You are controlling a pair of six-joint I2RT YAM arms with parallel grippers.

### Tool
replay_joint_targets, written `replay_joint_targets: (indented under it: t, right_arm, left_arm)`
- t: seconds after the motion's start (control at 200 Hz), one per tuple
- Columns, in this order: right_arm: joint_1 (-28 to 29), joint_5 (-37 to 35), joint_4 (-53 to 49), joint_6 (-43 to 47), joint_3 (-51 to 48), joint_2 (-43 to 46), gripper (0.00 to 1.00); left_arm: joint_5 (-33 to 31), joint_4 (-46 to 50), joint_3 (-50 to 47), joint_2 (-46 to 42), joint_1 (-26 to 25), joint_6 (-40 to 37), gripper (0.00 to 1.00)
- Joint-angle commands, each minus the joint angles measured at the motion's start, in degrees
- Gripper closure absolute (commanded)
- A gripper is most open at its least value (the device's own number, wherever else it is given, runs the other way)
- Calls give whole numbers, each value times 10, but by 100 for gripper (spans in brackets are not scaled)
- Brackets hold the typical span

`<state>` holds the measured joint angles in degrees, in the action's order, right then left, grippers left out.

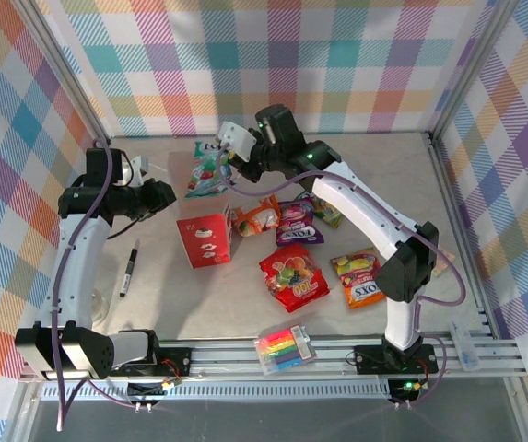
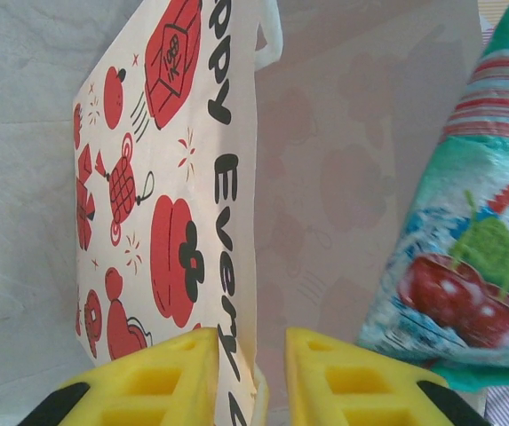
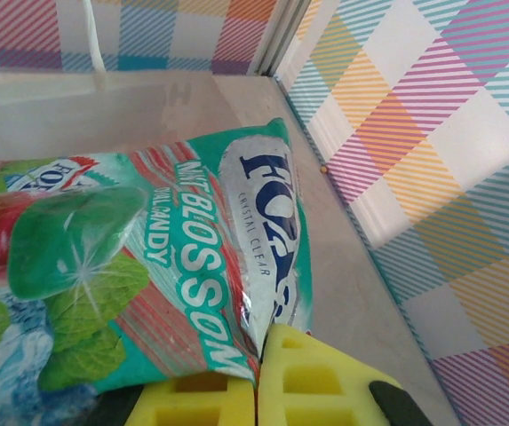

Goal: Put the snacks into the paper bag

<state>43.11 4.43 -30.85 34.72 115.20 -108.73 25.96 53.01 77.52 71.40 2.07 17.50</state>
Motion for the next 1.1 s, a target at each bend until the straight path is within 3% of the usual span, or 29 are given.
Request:
replay_joint_targets:
  t: [0.0,0.93,0.985,1.095]
  right_arm:
    - [6,-10,8,44,24,-5,100]
    - [73,-78,-32,166,95,-73,100]
    - [74,-80,-32,165,96,-73,96]
    - [77,-100,-28,160,96,-76,73]
  left_arm:
    - [13,11,14,-3,7,-5,76]
    - [30,2,-3,16,7,-14,94]
    - [30,2,-3,17,7,-16,94]
    - [25,5,-4,20,7,-16,94]
